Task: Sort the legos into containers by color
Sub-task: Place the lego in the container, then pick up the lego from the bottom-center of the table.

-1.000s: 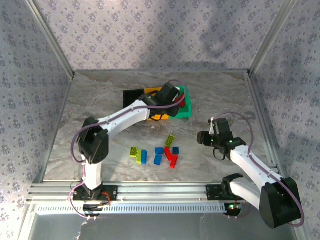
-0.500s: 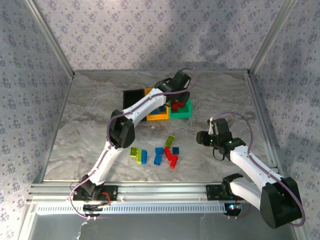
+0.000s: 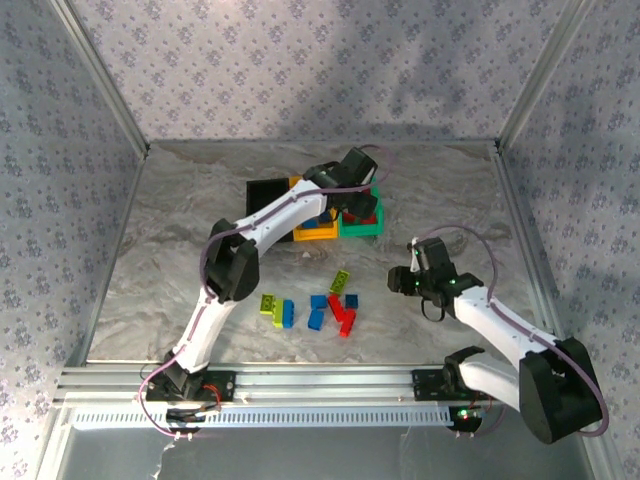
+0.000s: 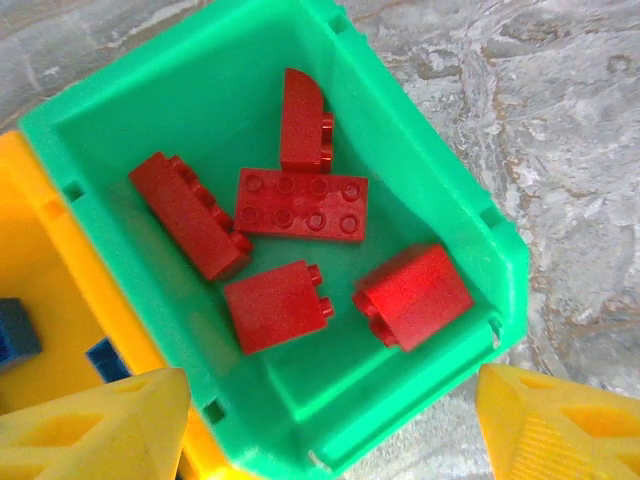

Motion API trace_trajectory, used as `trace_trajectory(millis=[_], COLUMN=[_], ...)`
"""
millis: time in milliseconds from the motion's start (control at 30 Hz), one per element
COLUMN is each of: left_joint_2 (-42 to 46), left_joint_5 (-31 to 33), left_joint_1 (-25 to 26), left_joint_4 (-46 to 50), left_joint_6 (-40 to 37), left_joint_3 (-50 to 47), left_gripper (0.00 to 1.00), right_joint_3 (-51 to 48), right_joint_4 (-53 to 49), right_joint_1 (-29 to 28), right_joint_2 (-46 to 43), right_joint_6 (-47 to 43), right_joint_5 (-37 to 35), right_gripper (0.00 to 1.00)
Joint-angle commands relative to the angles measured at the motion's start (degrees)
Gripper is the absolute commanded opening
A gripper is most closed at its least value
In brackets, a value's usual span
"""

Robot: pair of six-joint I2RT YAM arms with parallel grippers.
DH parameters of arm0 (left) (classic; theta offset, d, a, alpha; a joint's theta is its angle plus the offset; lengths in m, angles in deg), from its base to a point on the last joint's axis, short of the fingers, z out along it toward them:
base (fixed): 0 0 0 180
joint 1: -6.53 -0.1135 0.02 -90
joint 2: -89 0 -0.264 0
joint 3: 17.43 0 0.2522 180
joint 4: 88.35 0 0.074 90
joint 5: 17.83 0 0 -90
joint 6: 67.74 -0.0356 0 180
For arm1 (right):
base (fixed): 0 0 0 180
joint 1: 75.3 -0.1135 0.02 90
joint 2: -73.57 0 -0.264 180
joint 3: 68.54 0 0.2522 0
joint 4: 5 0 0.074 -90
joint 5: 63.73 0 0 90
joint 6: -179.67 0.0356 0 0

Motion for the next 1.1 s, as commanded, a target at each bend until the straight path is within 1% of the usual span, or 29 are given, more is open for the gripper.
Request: trace_trajectory(millis=[0, 133, 267, 333, 433, 533, 800, 867, 967, 1067], left_joint_2=[9.0, 17.9, 26.3, 30.3, 35.0, 38.2, 44.1, 44.1, 44.3, 45.1], left_joint_5=[0.0, 0.1, 0.8, 1.4, 2.3, 2.5, 5.6, 4.3, 4.1, 4.4], left_joint_1=[0.4, 0.5, 0.5, 0.4, 0.4, 0.4, 0.0, -0.8, -0.9, -1.0], left_joint_4=[-5.5, -11.2, -15.9, -18.0, -20.3, -21.6, -23.6, -24.0, -23.7, -24.7], left_joint_6=[0.0, 1.3, 3.0, 3.9, 5.3, 6.5, 8.5, 9.1, 9.8, 10.2], left_joint_3=[-5.7, -19.3, -32.4, -38.4, -45.8, -51.0, -60.2, -61.5, -62.7, -64.3], left_gripper=[0.75, 0.75, 0.74, 0.74, 0.75, 0.74, 0.74, 0.74, 0.73, 0.74], right_joint_3=[2.3, 3.8, 3.8, 4.3, 6.7, 9.8, 15.1, 15.5, 17.2, 18.9], right_joint_4=[-0.7, -2.4, -1.1, -0.9, -2.4, -4.1, -5.1, -4.8, -5.9, -7.7], right_joint_1=[-0.9, -2.7, -4.8, -7.3, -11.8, -15.3, -20.6, -21.3, -22.5, -24.2], right_joint_2=[1.2, 3.0, 4.2, 5.3, 7.7, 10.2, 17.8, 19.2, 20.7, 22.3], right_joint_6=[-1.8, -2.7, 1.7, 4.1, 5.7, 6.5, 7.7, 7.8, 7.8, 7.6], right_joint_5=[-0.2, 3.2, 8.7, 8.7, 6.3, 3.8, 1.0, 1.0, 0.4, -2.1], right_gripper=[0.51, 0.51, 0.51, 0.51, 0.51, 0.51, 0.52, 0.52, 0.52, 0.52])
